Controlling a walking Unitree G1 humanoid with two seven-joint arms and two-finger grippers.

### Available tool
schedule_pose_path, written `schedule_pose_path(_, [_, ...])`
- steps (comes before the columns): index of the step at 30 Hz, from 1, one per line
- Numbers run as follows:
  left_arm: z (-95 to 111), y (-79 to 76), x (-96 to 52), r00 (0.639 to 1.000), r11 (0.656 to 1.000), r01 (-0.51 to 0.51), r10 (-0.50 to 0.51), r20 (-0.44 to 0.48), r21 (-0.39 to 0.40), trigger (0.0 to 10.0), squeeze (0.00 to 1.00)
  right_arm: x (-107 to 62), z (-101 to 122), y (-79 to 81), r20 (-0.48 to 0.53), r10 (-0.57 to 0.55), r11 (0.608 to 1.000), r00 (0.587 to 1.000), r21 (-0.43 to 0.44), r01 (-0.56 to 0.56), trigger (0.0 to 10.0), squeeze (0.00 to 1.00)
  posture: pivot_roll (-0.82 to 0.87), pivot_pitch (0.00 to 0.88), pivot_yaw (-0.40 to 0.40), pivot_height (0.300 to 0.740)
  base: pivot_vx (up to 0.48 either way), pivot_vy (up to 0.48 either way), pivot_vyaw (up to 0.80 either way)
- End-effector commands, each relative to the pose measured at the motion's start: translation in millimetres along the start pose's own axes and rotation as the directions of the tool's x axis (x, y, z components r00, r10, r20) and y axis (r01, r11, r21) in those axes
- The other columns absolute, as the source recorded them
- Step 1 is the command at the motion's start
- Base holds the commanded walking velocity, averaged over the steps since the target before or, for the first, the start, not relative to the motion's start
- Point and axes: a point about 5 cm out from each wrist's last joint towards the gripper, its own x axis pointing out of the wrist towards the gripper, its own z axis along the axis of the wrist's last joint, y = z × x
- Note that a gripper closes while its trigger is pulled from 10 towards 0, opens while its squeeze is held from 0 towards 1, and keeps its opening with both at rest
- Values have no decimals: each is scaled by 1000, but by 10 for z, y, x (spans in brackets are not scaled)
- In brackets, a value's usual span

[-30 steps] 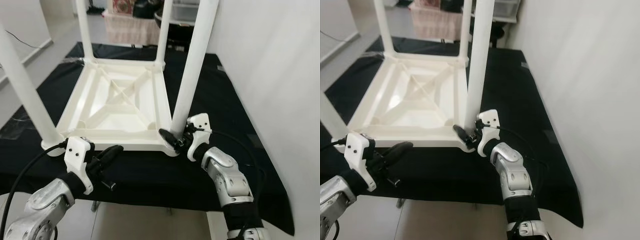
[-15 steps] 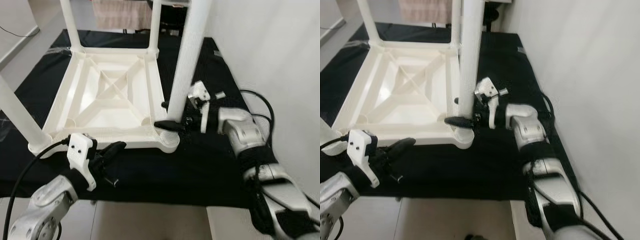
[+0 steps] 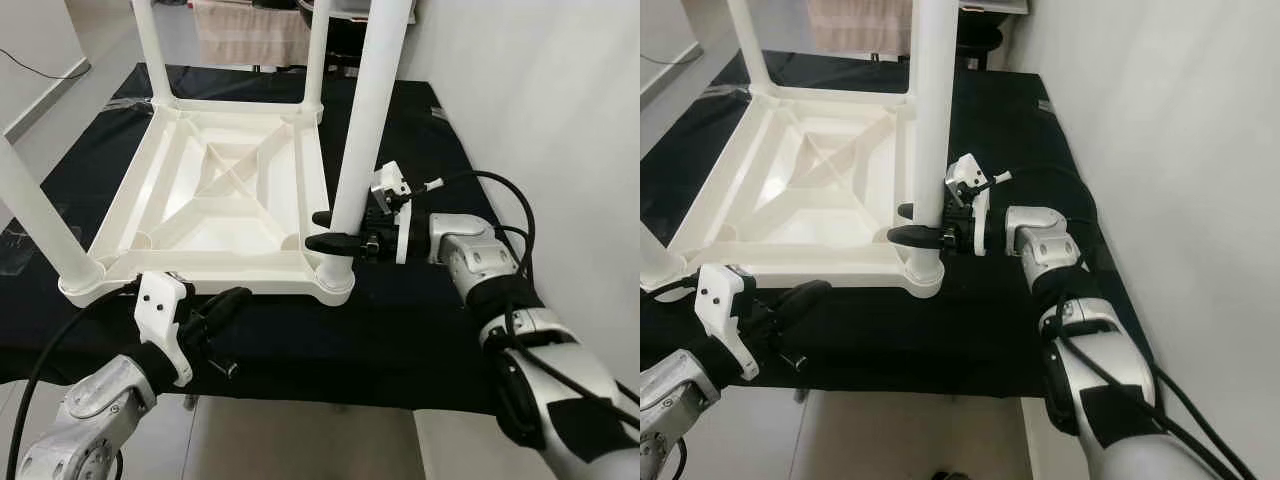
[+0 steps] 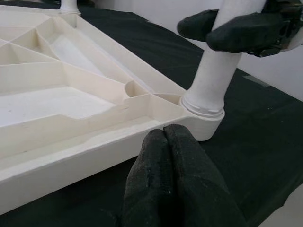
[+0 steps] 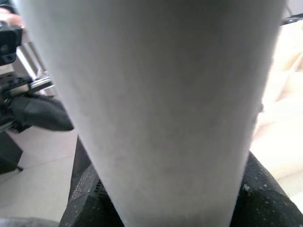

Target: Building children table

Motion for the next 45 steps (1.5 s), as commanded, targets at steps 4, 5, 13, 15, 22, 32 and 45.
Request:
schedule_pose_path(4, [4,-41,12,1000,1000,5,-5,8,1,10000,0,-177,-25,-33,25,-49,999,998,-19,49,0,0,88,161,-126,740,0,0,0])
schedule_pose_path(5, [8,-40,11,1000,1000,5,-5,9,1,10000,0,-215,-40,-45,27,-95,995,995,-32,95,0,0,84,163,-126,740,0,0,0])
schedule_pose_path(13, [39,18,-9,1000,1000,3,-3,11,3,10000,0,63,-586,267,18,-627,779,779,33,626,0,0,45,181,-77,740,0,0,0])
schedule_pose_path(15, [37,45,0,1000,1000,6,-6,3,8,10000,0,198,-657,474,-7,-697,716,717,-48,696,0,0,43,183,-64,740,0,0,0])
schedule_pose_path(22, [23,89,23,1000,1000,-2,2,0,13,10000,0,342,-757,513,-61,-708,705,704,1,709,0,0,50,162,-83,740,0,0,0])
schedule_pose_path(32, [10,77,40,1000,1000,1,-1,-1,14,10000,0,350,-346,559,102,-477,879,873,51,475,10000,1000,58,148,-88,740,0,0,0])
schedule_pose_path(45, [-42,18,70,1000,1000,4,-4,1,8,10000,0,134,-13,138,-51,-52,993,997,-110,46,10000,0,93,113,-118,740,0,0,0])
